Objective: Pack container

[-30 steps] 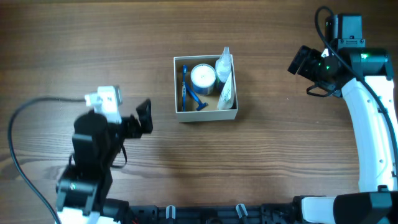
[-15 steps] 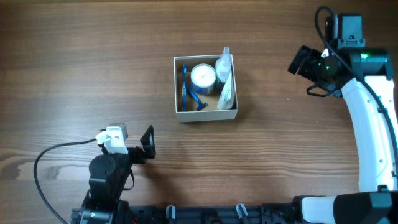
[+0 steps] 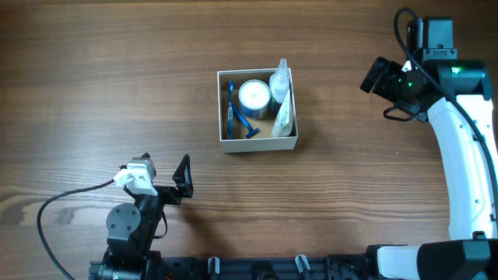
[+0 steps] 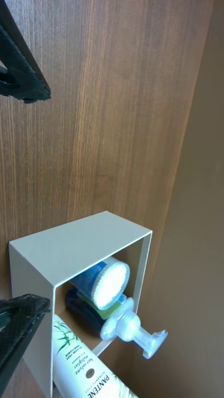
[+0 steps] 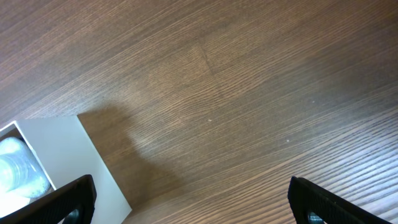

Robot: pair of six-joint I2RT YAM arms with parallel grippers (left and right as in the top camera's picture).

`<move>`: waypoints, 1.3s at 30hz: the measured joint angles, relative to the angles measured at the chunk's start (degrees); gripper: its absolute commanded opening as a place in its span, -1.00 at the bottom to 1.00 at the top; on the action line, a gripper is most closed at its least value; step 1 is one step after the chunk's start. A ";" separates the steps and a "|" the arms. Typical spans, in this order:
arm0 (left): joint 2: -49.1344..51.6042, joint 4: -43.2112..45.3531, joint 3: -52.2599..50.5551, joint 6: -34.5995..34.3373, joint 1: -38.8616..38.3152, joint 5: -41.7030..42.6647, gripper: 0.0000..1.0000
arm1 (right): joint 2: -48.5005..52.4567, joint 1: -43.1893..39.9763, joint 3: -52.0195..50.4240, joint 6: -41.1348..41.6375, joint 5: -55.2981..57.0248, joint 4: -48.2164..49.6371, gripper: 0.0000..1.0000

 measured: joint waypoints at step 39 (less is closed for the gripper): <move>-0.15 0.02 -0.22 0.00 0.00 0.02 0.99 | -76.35 0.00 -68.52 -25.16 -1.51 32.87 0.99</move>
